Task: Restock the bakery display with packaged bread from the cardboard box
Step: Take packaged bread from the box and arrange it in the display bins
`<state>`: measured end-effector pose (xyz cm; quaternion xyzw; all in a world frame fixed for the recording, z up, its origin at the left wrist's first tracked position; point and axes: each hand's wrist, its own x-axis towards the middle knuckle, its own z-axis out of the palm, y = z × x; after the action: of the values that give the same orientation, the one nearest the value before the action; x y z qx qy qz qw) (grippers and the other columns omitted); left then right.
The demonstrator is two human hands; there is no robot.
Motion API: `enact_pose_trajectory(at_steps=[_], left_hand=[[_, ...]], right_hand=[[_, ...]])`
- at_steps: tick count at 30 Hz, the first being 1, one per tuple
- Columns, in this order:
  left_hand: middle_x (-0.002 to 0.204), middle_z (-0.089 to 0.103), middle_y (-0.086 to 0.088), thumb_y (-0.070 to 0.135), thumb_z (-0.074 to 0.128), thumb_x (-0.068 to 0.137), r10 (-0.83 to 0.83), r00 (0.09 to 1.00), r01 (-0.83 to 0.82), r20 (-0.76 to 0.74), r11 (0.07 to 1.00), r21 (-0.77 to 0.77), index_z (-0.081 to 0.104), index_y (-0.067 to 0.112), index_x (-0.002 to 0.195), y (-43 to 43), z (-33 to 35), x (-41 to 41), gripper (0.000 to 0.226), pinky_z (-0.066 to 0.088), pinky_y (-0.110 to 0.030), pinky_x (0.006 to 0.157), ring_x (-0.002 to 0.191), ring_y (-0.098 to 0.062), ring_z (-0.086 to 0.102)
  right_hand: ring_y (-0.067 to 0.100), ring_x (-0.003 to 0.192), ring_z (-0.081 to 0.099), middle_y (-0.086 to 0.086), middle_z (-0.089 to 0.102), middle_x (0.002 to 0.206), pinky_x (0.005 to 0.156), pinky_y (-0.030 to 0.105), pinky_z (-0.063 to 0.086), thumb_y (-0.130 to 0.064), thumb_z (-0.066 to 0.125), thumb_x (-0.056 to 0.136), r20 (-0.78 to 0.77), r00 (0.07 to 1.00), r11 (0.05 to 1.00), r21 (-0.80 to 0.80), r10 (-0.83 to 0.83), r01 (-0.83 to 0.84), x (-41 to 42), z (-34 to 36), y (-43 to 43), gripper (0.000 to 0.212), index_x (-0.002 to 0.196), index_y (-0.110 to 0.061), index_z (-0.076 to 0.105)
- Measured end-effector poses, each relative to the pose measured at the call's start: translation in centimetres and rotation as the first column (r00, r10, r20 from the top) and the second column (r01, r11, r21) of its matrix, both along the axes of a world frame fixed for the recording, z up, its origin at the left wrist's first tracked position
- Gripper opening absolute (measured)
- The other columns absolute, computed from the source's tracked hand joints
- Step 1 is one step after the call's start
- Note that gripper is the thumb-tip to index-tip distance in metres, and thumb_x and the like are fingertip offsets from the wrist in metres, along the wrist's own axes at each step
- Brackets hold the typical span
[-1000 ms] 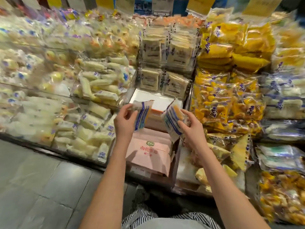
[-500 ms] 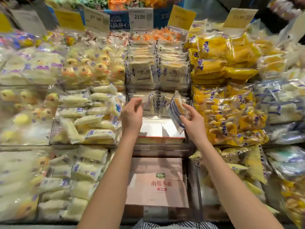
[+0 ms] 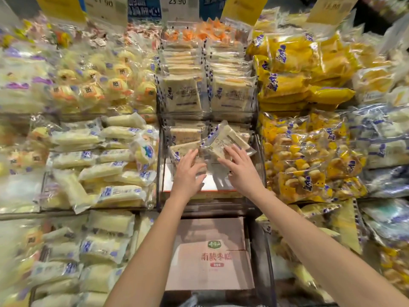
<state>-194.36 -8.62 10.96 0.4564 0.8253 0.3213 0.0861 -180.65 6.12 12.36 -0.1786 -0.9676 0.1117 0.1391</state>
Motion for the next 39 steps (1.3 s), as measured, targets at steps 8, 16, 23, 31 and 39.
enact_pose_trajectory(at_steps=[8,16,23,31,39], left_hand=[[0.161,0.017,-0.007,0.02,0.068,0.09,0.23,0.972,-0.233,-0.037,0.963,-0.137,0.04,0.019,0.145,1.0,2.1,-2.0,0.062,0.017,-0.047,0.119,0.15,-0.025,0.007],[0.136,0.042,-0.013,0.04,0.072,0.085,0.149,0.95,-0.228,-0.275,0.932,-0.282,0.036,0.014,0.144,1.2,3.0,-4.1,0.074,0.029,-0.042,0.115,0.129,-0.03,0.035],[0.124,0.05,-0.007,0.045,0.069,0.087,0.034,0.944,-0.157,-0.327,0.921,-0.357,0.045,0.017,0.135,1.5,4.0,-5.0,0.061,0.033,-0.035,0.101,0.114,-0.025,0.043],[0.11,0.052,-0.01,0.01,0.072,0.085,-0.033,0.943,-0.039,-0.332,0.977,-0.21,0.055,0.008,0.124,1.4,4.8,-5.9,0.043,0.039,-0.032,0.09,0.1,-0.024,0.047],[0.104,0.054,-0.01,0.002,0.076,0.077,-0.121,0.895,0.038,-0.428,0.979,-0.198,0.061,0.007,0.114,2.0,5.2,-7.5,0.041,0.041,-0.036,0.09,0.096,-0.027,0.05]], right_hand=[[0.042,0.137,0.037,0.02,0.044,0.146,0.112,0.059,0.031,-0.013,0.081,0.075,0.0,0.989,0.988,-0.057,-0.146,0.146,-0.6,-0.2,0.4,0.042,0.115,-0.016,0.068],[0.037,0.126,0.036,0.019,0.033,0.147,0.1,0.047,0.037,-0.019,0.072,0.086,0.14,0.95,0.955,-0.058,-0.281,0.291,-2.9,1.0,1.6,0.083,0.152,-0.041,0.027],[0.032,0.098,0.058,0.013,0.038,0.128,0.085,0.044,0.055,0.003,0.066,0.085,0.102,0.971,0.921,-0.308,-0.217,0.239,-2.4,3.0,2.6,0.09,0.152,-0.039,0.024],[0.029,0.107,0.061,0.011,0.056,0.13,0.079,0.045,0.058,-0.002,0.067,0.084,0.206,0.964,0.882,-0.404,-0.17,0.242,-2.6,5.7,2.1,0.096,0.155,-0.037,0.011],[0.032,0.099,0.057,0.012,0.065,0.104,0.078,0.043,0.051,-0.008,0.065,0.085,0.268,0.952,0.927,-0.298,-0.147,0.227,-5.0,6.3,1.3,0.036,0.114,-0.013,0.045]])
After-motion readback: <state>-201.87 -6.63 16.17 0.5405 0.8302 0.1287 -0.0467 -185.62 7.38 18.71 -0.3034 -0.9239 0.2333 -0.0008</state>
